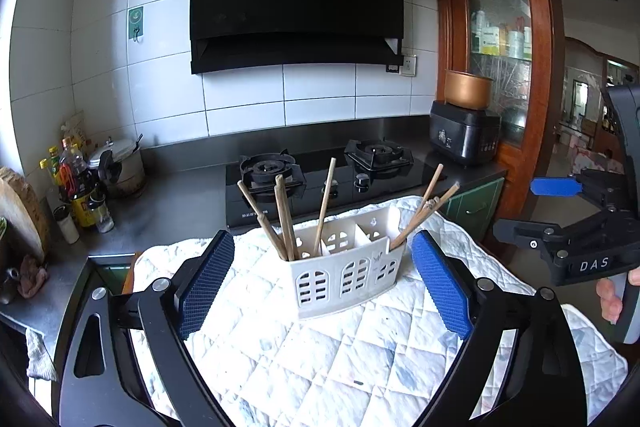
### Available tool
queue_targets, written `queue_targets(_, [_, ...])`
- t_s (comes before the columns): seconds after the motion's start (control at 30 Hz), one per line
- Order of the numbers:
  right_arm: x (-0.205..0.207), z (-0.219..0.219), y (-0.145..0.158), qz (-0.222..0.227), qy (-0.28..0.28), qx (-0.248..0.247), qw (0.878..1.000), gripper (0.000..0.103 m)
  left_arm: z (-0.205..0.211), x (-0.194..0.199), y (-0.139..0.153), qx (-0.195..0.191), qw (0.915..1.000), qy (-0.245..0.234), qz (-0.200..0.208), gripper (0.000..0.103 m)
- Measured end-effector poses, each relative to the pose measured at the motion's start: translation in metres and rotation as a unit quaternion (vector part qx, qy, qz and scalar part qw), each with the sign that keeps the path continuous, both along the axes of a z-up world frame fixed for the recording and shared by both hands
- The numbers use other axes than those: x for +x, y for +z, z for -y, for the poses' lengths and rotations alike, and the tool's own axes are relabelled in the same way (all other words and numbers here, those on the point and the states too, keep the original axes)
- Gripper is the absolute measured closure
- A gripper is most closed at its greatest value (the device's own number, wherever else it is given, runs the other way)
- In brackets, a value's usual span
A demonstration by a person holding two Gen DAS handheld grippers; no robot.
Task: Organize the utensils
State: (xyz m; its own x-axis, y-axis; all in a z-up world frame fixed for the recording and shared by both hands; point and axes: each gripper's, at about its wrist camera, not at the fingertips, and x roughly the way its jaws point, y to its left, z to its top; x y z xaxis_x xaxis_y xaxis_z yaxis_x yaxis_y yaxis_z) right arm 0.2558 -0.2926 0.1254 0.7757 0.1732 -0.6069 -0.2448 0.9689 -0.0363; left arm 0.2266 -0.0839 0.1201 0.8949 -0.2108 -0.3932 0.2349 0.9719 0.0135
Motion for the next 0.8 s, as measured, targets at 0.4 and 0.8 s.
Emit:
queue_targets(0.4, [-0.054,-0.02,-0.04,0.006,0.004,-0.001,1.0,0.008,-0.025,-0.049,-0.03,-0.027,0.9994,0.015,-0.017,0.007])
queue_targets(0.8, [-0.1,-0.028,-0.091,-0.008,-0.014,0.006,1.0,0.008,-0.049,-0.094,-0.075,-0.026,0.9974,0.054,-0.042,0.007])
